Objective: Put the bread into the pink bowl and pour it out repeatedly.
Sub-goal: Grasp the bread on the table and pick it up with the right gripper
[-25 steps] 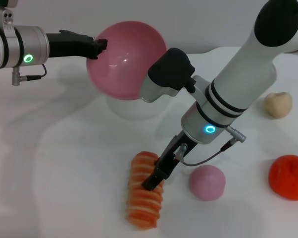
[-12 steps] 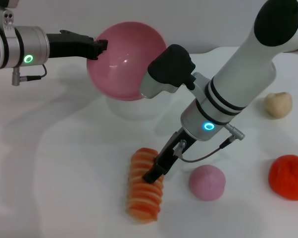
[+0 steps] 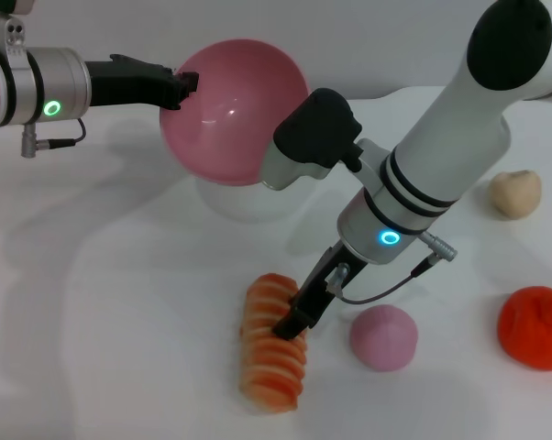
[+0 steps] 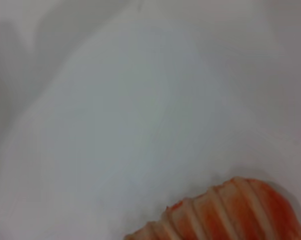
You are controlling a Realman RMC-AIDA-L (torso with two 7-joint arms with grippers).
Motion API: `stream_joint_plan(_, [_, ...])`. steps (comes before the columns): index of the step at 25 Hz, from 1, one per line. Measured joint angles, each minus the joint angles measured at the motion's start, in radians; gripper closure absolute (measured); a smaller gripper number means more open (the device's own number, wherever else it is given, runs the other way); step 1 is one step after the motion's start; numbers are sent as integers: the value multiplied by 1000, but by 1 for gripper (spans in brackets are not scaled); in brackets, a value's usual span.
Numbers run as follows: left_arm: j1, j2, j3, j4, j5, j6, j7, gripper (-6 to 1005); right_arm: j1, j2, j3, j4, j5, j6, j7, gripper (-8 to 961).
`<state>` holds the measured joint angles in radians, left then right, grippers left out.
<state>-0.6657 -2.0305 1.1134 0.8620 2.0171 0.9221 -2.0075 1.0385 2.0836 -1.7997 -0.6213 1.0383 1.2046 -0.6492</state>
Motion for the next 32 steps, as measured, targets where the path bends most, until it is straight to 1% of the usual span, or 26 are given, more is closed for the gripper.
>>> stream_joint_plan(4, [0,-1,0,0,0,-1,5,952,2,0,-4,0,0,0,0,497])
stream_joint_plan(6, [-1,-1,0,0,0,-2,5,952,4,1,-5,0,0,-2,0,545])
stream_joint_plan(12, [-1,-2,0,0,0,-3,7,952,9,0,-6,0,0,-6,0,593])
stream_joint_plan(23, [4,-2,0,0,0,-5,7,951,11,1,-5,-4,4,-7,0,638])
stream_joint_plan(32, [8,-2,0,0,0,-1,7,952,6,3,0,-6,8,-5,0,715])
